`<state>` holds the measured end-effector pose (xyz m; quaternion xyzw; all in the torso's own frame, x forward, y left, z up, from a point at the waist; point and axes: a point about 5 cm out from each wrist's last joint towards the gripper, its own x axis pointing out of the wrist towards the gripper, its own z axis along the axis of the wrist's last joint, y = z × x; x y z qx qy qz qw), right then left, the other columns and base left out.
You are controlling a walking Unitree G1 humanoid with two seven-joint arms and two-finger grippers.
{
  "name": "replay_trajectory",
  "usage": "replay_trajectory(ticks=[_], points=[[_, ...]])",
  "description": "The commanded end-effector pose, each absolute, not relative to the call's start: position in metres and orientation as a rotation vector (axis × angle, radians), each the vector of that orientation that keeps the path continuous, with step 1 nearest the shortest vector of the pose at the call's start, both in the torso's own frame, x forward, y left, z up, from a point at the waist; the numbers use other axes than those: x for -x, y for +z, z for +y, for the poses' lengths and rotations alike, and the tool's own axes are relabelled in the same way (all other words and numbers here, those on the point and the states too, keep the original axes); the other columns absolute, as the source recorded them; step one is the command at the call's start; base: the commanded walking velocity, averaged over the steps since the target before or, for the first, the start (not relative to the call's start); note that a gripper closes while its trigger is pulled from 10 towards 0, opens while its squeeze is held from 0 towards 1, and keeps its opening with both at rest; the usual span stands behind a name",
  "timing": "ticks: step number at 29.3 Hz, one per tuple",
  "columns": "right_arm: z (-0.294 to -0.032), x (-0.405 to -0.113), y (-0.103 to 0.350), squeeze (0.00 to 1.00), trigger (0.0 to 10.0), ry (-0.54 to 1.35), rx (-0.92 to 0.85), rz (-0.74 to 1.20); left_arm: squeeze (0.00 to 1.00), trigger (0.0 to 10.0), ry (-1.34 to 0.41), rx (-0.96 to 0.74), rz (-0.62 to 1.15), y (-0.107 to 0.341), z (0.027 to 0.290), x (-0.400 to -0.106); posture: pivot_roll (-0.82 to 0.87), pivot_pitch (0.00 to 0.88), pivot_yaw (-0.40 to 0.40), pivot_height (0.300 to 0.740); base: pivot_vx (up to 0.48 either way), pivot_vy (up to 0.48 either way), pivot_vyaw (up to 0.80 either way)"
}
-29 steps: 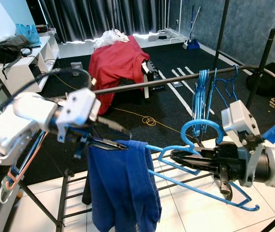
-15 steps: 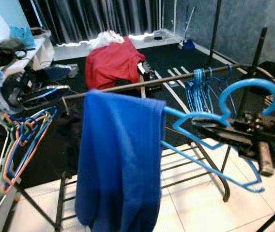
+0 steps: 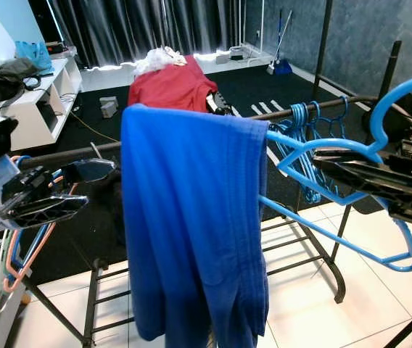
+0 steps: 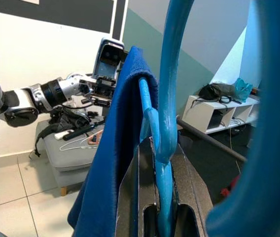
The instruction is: Hang hanger
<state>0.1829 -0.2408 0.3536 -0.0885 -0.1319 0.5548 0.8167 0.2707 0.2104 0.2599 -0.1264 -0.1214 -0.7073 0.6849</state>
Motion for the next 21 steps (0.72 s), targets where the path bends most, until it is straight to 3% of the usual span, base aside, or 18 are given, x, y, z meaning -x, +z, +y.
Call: replay_trajectory(ticks=[1,4,8,10,12,13,14,21], points=[[-0.238,-0.179,0.359,0.0,0.0,1.2,0.201,-0.305,0.0,10.0,-1.605,0.304,-0.271,0.257,0.208,-0.268,-0.17,0.0,0.051,0.74,0.0,0.0,0.0],[-0.235,-0.18,0.358,0.0,0.0,1.206,0.19,-0.305,0.0,10.0,-1.606,0.235,-0.247,0.252,0.181,-0.269,-0.18,0.0,0.049,0.74,0.0,0.0,0.0],[-0.234,-0.181,0.358,0.0,0.0,1.211,0.182,-0.307,0.0,10.0,-1.583,0.173,-0.245,0.25,0.167,-0.271,-0.18,0.0,0.049,0.74,0.0,0.0,0.0],[-0.232,-0.182,0.357,0.0,0.0,1.217,0.172,-0.31,0.0,10.0,-1.543,0.065,-0.233,0.248,0.142,-0.275,-0.18,0.0,0.048,0.74,0.0,0.0,0.0],[-0.232,-0.183,0.357,0.0,0.0,1.219,0.17,-0.31,0.0,10.0,-1.538,0.043,-0.227,0.248,0.137,-0.275,-0.18,0.0,0.048,0.74,0.0,0.0,0.0],[-0.231,-0.183,0.358,0.0,0.0,1.219,0.169,-0.31,0.0,2.5,-1.54,0.028,-0.217,0.248,0.134,-0.273,-0.18,0.0,0.049,0.74,0.0,0.0,0.0],[-0.232,-0.182,0.358,0.0,0.0,1.218,0.169,-0.31,0.0,0.0,-1.552,0.007,-0.201,0.248,0.135,-0.27,-0.17,0.0,0.05,0.74,0.0,0.0,0.0],[-0.232,-0.183,0.359,0.0,0.0,1.207,0.163,-0.313,0.0,0.0,-1.538,-0.016,-0.181,0.249,0.14,-0.269,-0.17,0.0,0.054,0.74,0.0,0.0,0.0]])
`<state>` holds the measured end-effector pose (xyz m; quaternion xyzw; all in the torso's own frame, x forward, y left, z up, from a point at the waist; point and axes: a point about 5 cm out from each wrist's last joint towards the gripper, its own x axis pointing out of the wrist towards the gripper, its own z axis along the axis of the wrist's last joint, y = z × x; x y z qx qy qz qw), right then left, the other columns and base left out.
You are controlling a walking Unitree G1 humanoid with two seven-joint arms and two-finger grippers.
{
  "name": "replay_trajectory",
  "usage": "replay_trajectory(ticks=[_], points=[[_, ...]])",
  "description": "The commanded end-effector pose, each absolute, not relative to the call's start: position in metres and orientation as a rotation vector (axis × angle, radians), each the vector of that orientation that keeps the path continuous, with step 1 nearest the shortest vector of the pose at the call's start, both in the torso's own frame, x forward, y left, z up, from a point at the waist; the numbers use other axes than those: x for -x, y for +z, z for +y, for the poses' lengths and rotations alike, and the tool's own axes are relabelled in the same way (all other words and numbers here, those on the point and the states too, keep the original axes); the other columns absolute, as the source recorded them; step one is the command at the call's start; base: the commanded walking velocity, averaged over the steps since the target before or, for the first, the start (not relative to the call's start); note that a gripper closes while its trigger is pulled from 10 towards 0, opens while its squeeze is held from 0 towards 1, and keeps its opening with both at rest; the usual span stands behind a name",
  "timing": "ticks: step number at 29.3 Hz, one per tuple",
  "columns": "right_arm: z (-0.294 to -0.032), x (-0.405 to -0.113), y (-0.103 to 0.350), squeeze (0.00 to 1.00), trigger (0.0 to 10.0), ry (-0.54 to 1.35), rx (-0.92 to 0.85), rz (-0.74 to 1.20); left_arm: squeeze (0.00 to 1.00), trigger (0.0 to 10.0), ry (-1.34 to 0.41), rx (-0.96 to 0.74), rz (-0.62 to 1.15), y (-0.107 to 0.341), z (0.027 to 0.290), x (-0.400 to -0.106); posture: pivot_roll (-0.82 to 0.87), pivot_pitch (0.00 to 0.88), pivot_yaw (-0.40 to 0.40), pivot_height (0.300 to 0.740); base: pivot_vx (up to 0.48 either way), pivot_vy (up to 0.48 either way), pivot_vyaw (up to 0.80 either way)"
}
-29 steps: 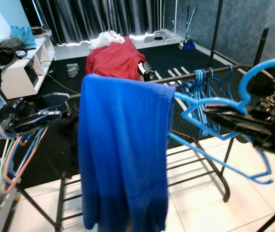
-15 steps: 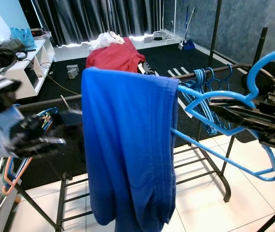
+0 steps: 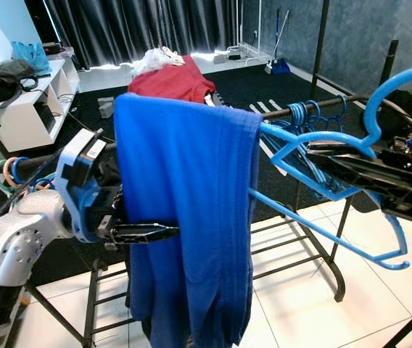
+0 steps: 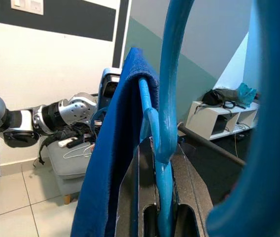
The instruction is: Hang hanger
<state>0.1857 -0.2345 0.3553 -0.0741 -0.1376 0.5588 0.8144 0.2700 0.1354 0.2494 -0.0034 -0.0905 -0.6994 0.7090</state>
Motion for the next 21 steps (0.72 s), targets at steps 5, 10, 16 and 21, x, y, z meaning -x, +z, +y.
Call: replay_trajectory(ticks=[5,10,16,21], points=[[-0.234,-0.185,0.357,0.0,0.0,1.192,0.157,-0.308,0.0,0.0,-1.481,-0.027,-0.199,0.251,0.145,-0.274,-0.17,0.0,0.055,0.74,0.0,0.0,0.0],[-0.246,-0.195,0.337,0.0,0.0,1.088,0.155,-0.215,0.0,0.0,-1.283,0.038,-0.269,0.258,0.172,-0.293,-0.17,0.0,0.058,0.74,0.0,0.0,0.0],[-0.264,-0.202,0.292,0.0,0.0,0.971,0.172,0.032,0.0,0.0,-0.945,0.112,-0.34,0.265,0.227,-0.312,-0.16,0.0,0.053,0.74,0.0,0.0,0.0],[-0.277,-0.203,0.238,0.0,0.0,0.884,0.261,0.365,0.0,0.0,-0.708,0.147,-0.341,0.261,0.263,-0.318,-0.15,0.0,0.048,0.74,0.0,0.0,0.0]])
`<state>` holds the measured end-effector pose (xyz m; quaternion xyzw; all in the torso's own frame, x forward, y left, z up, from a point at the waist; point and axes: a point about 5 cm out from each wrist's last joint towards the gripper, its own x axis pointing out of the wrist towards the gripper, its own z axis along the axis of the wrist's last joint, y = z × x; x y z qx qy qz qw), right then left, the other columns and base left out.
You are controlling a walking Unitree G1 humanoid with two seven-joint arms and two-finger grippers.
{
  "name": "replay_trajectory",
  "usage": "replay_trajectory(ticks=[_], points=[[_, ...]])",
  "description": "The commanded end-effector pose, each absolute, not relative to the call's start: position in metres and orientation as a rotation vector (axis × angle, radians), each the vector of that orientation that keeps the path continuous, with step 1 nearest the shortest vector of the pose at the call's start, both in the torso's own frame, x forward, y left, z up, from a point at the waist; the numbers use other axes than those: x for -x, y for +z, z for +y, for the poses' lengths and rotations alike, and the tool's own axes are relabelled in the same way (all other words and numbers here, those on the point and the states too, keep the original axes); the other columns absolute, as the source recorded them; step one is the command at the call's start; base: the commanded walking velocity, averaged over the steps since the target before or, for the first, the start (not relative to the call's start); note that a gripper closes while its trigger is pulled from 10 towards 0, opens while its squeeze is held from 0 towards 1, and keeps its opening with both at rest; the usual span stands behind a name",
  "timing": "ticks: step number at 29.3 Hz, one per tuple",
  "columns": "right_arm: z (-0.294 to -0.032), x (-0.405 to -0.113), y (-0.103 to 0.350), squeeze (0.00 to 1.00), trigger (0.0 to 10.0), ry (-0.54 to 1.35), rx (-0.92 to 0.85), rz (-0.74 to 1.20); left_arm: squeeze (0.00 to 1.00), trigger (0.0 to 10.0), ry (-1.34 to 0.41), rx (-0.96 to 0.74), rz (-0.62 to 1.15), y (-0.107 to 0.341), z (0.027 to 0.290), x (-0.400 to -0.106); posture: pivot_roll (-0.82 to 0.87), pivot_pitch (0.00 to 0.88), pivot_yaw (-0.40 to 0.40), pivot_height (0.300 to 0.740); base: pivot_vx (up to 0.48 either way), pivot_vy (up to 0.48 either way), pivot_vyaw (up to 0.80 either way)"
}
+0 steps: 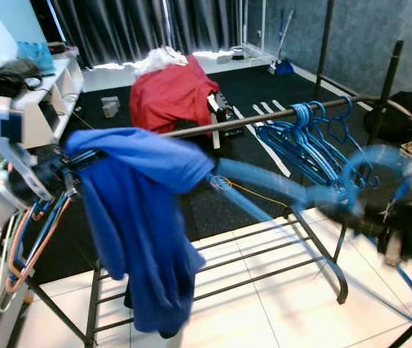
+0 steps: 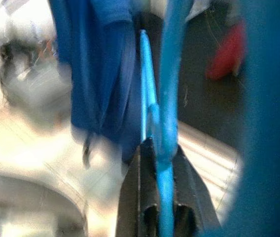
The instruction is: Hang hanger
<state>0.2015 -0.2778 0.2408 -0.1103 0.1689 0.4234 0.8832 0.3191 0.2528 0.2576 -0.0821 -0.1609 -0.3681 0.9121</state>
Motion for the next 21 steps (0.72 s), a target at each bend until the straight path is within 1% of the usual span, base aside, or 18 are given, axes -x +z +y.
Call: replay_trajectory(ticks=[1,5,6,7,8,10,11,12,13,15,16,17,18,19,20,21], points=[[-0.28,-0.199,0.214,0.0,0.0,0.868,0.3,0.5,0.0,0.0,-0.629,0.174,-0.339,0.257,0.273,-0.319,-0.15,0.0,0.047,0.74,0.0,0.0,0.0],[-0.28,-0.199,0.214,0.0,0.0,0.868,0.3,0.5,0.0,0.0,-0.629,0.174,-0.339,0.257,0.273,-0.319,-0.15,0.0,0.047,0.74,0.0,0.0,0.0],[-0.276,-0.198,0.197,0.0,0.0,0.854,0.282,0.539,0.0,0.0,-0.561,0.198,-0.31,0.247,0.277,-0.32,-0.15,0.0,0.045,0.74,0.0,0.0,0.0],[-0.276,-0.198,0.197,0.0,0.0,0.854,0.282,0.539,0.0,0.0,-0.561,0.198,-0.31,0.247,0.277,-0.32,-0.15,0.0,0.045,0.74,0.0,0.0,0.0],[-0.264,-0.206,0.186,0.0,10.0,0.812,0.238,0.488,0.0,0.0,-0.467,0.098,-0.125,0.217,0.267,-0.325,-0.14,0.0,0.037,0.74,0.0,0.0,0.0],[-0.264,-0.206,0.186,0.0,10.0,0.812,0.238,0.488,0.0,0.0,-0.467,0.098,-0.125,0.217,0.267,-0.325,-0.14,0.0,0.037,0.74,0.0,0.0,0.0],[-0.256,-0.227,0.177,0.0,10.0,0.643,0.201,0.385,0.0,10.0,-0.433,-0.031,0.041,0.186,0.242,-0.322,-0.14,0.0,0.038,0.74,0.0,0.0,0.0],[-0.256,-0.227,0.177,0.0,10.0,0.643,0.201,0.385,0.0,10.0,-0.433,-0.031,0.041,0.186,0.242,-0.322,-0.14,0.0,0.038,0.74,0.0,0.0,0.0],[-0.24,-0.24,0.171,0.0,10.0,0.556,0.185,0.311,0.0,10.0,-0.388,-0.063,0.133,0.163,0.215,-0.313,-0.14,0.0,0.038,0.74,0.0,0.0,0.8],[-0.24,-0.24,0.171,0.0,10.0,0.556,0.185,0.311,0.0,10.0,-0.388,-0.063,0.133,0.163,0.215,-0.313,-0.14,0.0,0.038,0.74,0.0,0.0,0.8],[-0.218,-0.243,0.16,0.0,10.0,0.495,0.128,0.247,0.0,10.0,-0.37,-0.037,0.173,0.142,0.179,-0.292,-0.13,0.0,0.037,0.74,0.0,0.0,0.79],[-0.218,-0.243,0.16,0.0,10.0,0.495,0.128,0.247,0.0,10.0,-0.37,-0.037,0.173,0.142,0.179,-0.292,-0.13,0.0,0.037,0.74,0.0,0.0,0.79],[-0.195,-0.236,0.145,0.0,10.0,0.483,0.066,0.233,0.0,10.0,-0.387,0.018,0.188,0.128,0.151,-0.264,-0.11,0.0,0.02,0.74,0.0,0.0,0.78],[-0.181,-0.226,0.139,0.0,10.0,0.48,0.052,0.206,0.0,10.0,-0.406,0.033,0.129,0.127,0.137,-0.243,-0.11,0.0,0.02,0.74,0.0,0.0,0.78],[-0.181,-0.226,0.139,0.0,10.0,0.48,0.052,0.206,0.0,10.0,-0.406,0.033,0.129,0.127,0.137,-0.243,-0.11,0.0,0.02,0.74,0.0,0.0,0.78],[-0.182,-0.225,0.137,0.0,10.0,0.439,0.022,0.189,0.0,10.0,-0.409,0.079,0.1,0.128,0.134,-0.236,-0.11,0.0,0.018,0.74,0.0,0.0,0.78]])
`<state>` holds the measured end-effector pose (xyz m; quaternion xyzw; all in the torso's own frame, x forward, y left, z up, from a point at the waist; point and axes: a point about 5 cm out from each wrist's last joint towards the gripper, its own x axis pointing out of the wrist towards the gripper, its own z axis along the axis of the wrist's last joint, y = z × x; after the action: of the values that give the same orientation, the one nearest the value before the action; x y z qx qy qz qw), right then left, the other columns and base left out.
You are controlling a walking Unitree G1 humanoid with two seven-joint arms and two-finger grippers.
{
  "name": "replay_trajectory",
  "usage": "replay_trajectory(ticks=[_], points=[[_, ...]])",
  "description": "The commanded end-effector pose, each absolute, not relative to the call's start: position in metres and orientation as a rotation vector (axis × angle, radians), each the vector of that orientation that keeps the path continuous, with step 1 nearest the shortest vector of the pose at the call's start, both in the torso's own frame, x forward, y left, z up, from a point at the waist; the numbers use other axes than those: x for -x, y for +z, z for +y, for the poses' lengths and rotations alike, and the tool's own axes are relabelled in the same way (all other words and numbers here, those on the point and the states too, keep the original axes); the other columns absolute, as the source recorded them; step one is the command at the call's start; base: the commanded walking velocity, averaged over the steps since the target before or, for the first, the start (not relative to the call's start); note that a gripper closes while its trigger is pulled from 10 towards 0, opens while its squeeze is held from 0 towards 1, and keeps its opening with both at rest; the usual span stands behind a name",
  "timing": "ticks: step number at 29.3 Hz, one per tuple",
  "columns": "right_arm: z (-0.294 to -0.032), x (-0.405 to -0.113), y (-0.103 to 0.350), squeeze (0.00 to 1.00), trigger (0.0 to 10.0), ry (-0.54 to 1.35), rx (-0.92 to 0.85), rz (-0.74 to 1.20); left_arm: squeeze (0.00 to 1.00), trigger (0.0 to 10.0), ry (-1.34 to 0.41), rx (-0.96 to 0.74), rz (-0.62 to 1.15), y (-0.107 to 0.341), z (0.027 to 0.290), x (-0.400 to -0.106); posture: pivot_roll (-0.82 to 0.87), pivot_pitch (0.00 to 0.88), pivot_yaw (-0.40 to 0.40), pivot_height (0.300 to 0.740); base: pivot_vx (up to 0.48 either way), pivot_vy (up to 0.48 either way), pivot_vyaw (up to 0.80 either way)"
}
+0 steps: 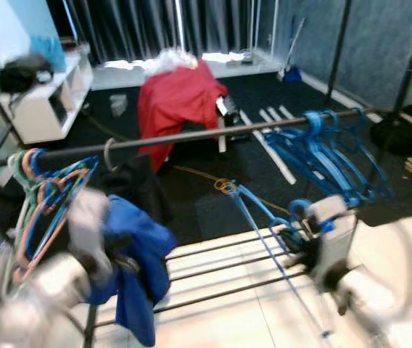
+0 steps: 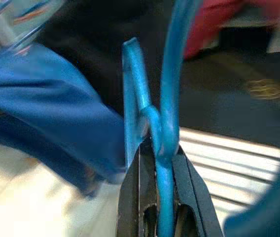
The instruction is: Hang hanger
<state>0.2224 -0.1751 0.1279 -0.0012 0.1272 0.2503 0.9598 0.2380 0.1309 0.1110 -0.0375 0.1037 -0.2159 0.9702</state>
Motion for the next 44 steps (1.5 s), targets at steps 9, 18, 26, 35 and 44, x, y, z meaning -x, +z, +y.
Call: replay_trajectory(ticks=[9,18,26,35,44], points=[[-0.178,-0.231,0.136,0.0,10.0,0.418,0.029,0.151,0.0,10.0,-0.452,0.076,0.057,0.133,0.118,-0.244,-0.11,0.0,0.015,0.74,-0.248,0.0,0.78],[-0.173,-0.235,0.135,0.0,10.0,0.408,0.034,0.144,0.0,10.0,-0.425,0.08,0.06,0.136,0.117,-0.243,-0.11,0.0,0.021,0.74,-0.32,0.0,0.78],[-0.167,-0.235,0.134,0.0,10.0,0.413,0.054,0.131,0.0,10.0,-0.383,0.055,0.045,0.141,0.117,-0.248,-0.11,0.0,0.019,0.74,0.0,0.0,0.78],[-0.163,-0.236,0.133,0.0,10.0,0.445,0.068,0.122,0.0,10.0,-0.304,0.093,0.041,0.14,0.126,-0.27,-0.1,0.0,0.02,0.74,0.0,0.0,0.78],[-0.161,-0.237,0.133,0.0,10.0,0.46,0.073,0.12,0.0,10.0,-0.326,0.113,0.048,0.139,0.123,-0.27,-0.08,0.0,0.019,0.74,0.0,0.0,0.78]])
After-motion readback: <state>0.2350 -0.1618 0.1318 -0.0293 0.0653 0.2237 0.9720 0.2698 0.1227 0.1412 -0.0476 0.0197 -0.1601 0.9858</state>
